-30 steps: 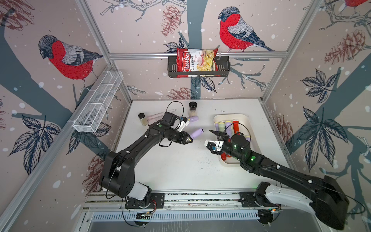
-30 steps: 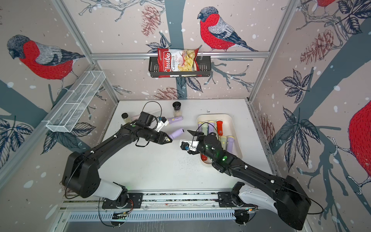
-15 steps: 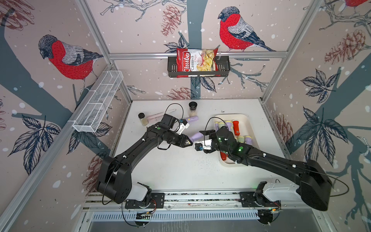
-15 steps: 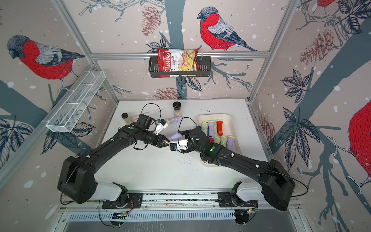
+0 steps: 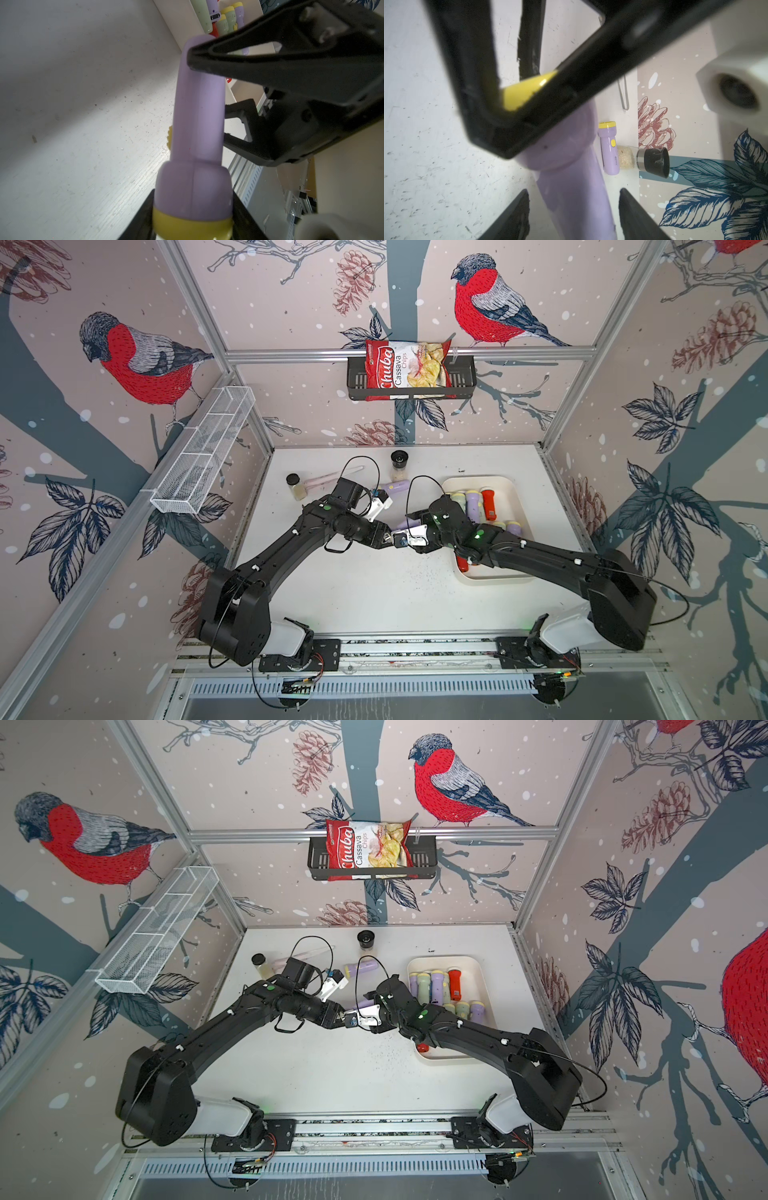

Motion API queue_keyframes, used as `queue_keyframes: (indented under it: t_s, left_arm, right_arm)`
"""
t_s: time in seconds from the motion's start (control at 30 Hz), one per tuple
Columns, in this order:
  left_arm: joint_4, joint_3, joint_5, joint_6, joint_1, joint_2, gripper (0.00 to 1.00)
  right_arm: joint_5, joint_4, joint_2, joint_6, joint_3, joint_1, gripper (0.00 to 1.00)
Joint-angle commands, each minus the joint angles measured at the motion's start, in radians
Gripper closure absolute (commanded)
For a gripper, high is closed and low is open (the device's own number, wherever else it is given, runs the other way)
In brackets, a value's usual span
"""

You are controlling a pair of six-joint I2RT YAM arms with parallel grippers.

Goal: Put the flashlights into the storage boxes
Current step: Place the flashlight at the storage box.

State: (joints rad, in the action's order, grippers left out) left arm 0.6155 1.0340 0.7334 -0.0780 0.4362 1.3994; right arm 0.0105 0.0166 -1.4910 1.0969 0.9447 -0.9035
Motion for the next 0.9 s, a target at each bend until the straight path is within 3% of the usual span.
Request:
queue_keyframes:
  t_s: [0.0,0.43,0.53,0.6,0.67,0.73,0.87]
  left_arm:
    - [-0.002,-0.002,0.042,0.018,0.001,-0.008,0.72]
    - [-0.029,-0.013,-0.009,-0.009,0.000,-0.017,0.61]
    - [-0.033,-0.007,-0.027,-0.016,0.001,-0.017,0.50]
    - [-0.038,-0.001,-0.050,-0.024,0.000,-0.020,0.37]
    - [-0.053,0.002,-0.080,-0.042,-0.001,-0.028,0.18]
    - [-0.071,0.002,-0.103,-0.057,-0.001,-0.038,0.07]
    - [-0.109,0.008,-0.166,-0.087,-0.001,-0.062,0.04]
  right_arm:
    - [-0.040,0.004,-0.013,-0.003,0.017,-0.001,0.35]
    - [-0.036,-0.038,0.092,-0.006,-0.054,-0.014,0.65]
    - [-0.033,-0.057,0.116,-0.018,-0.077,-0.014,0.67]
    - [-0.036,-0.072,0.128,-0.040,-0.091,-0.015,0.68]
    - [-0.044,-0.090,0.142,-0.078,-0.108,-0.015,0.68]
    - [-0.042,-0.107,0.152,-0.148,-0.118,-0.014,0.68]
    - [-0.025,-0.126,0.171,-0.332,-0.157,-0.011,0.68]
